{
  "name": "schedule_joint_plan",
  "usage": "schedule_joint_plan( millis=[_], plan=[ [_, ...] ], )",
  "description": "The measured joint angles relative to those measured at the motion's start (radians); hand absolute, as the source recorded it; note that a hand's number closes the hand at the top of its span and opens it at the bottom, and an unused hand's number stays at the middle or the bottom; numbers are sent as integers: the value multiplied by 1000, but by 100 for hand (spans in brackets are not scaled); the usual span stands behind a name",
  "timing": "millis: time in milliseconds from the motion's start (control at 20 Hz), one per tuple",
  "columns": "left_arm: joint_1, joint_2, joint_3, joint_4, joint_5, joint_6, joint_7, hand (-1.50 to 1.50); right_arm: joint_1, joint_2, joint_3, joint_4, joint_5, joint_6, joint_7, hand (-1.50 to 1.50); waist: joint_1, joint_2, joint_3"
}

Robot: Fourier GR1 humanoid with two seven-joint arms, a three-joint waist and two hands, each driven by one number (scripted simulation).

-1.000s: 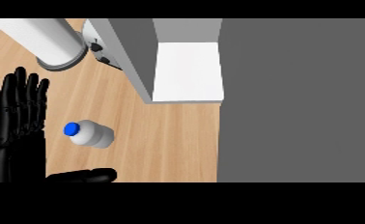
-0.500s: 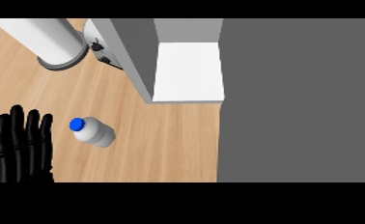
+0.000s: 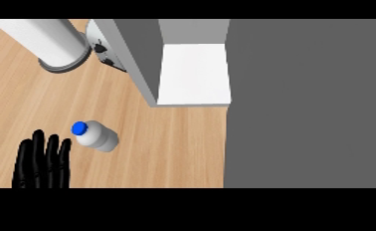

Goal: Pick up the bottled water, place it into the cabinet and close the cabinet

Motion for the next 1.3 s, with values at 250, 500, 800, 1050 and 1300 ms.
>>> schedule_joint_plan(
  millis=[250, 500, 800, 1050, 1300],
  plan=[
    [33, 19, -39, 10, -15, 40, -36, -150, 40, -1, -13, -4, -1, 26, -29, -150, 0, 1, 0],
    [23, 28, -5, 25, -18, 63, -55, -150, 117, 0, -36, -5, -3, 76, -101, -150, -5, 2, -1],
    [-3, 53, 125, 60, 102, 55, -74, -150, 171, 7, -38, -6, -5, 110, -141, -150, -7, 4, -2],
    [9, 43, 187, 135, 222, 53, -162, -150, 238, 15, -32, -9, -7, 143, -187, -150, -8, 2, -3],
    [-26, 48, 302, 257, 343, 13, -238, -150, 279, 8, -34, -12, -8, 165, -220, -150, -9, 4, -3]
  ],
)
